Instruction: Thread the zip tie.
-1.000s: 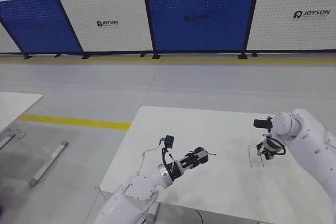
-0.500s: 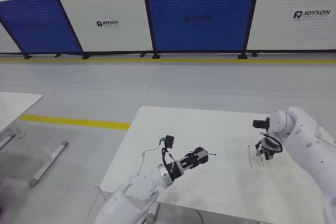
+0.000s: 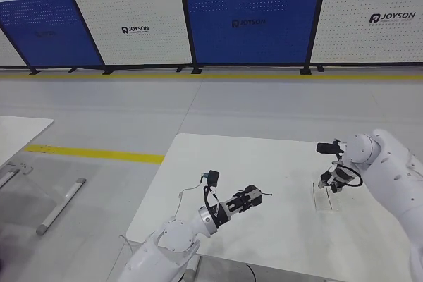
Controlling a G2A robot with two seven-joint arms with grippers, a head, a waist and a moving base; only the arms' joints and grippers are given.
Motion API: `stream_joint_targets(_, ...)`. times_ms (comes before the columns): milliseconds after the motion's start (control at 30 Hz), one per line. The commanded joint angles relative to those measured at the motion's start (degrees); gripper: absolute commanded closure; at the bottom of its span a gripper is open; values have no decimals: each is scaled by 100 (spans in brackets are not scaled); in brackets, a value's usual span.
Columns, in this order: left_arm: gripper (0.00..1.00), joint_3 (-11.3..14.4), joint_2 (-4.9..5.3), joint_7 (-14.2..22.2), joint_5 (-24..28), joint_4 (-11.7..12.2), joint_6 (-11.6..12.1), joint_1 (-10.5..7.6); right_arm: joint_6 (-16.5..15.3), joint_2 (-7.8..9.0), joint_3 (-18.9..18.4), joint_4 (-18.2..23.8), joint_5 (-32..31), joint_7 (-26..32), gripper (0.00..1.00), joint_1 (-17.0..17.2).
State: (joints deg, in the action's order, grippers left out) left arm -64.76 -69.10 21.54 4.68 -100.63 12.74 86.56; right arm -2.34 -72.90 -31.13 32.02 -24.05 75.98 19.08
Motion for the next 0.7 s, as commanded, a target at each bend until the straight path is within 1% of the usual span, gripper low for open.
stream_joint_targets(0,100,0,0,0,0,0,0,0,-112,135,-152,207,-7,-41,70,56)
stream_joint_targets(33,100,0,0,0,0,0,0,0,-171,211,-247,331,4,-77,68,97)
stream_joint_targets(100,100,0,0,0,0,0,0,0,-326,421,-536,706,63,-221,66,242)
stream_joint_targets(133,100,0,0,0,0,0,0,0,-486,536,-726,908,149,-343,63,343)
stream_joint_targets(167,100,0,0,0,0,0,0,0,-745,714,-1000,1209,213,-464,62,529)
stream_joint_targets(200,100,0,0,0,0,0,0,0,-965,860,-1241,1506,262,-550,59,696)
stream_joint_targets(267,100,0,0,0,0,0,0,0,-1438,1187,-1818,2203,337,-642,51,1160)
stream_joint_targets(300,100,0,0,0,0,0,0,0,-1692,1404,-2239,2743,377,-610,36,1559)
stream_joint_targets(333,100,0,0,0,0,0,0,0,-1715,1552,-2537,3285,430,-535,20,1901)
stream_joint_targets(367,100,0,0,0,0,0,0,0,-1715,1693,-2842,3832,473,-445,0,2262)
stream_joint_targets(400,100,0,0,0,0,0,0,0,-1715,1860,-3206,4514,489,-277,0,2734)
stream_joint_targets(433,100,0,0,0,0,0,0,0,-1715,1962,-3442,4964,527,-155,0,3048)
stream_joint_targets(467,100,0,0,0,0,0,0,0,-1715,2044,-3645,5318,630,-64,0,3327)
stream_joint_targets(500,100,0,0,0,0,0,0,0,-1715,2133,-3800,5721,735,155,0,3597)
stream_joint_targets(533,100,0,0,0,0,0,0,0,-1715,2185,-3837,5936,821,363,0,3718)
stream_joint_targets(567,100,0,0,0,0,0,0,0,-1715,2228,-3746,6013,927,366,0,3791)
stream_joint_targets(600,100,0,0,0,0,0,0,0,-1715,2244,-3688,5998,943,366,0,3797)
stream_joint_targets(667,100,0,0,0,0,0,0,0,-1715,2244,-3688,5998,943,366,0,3797)
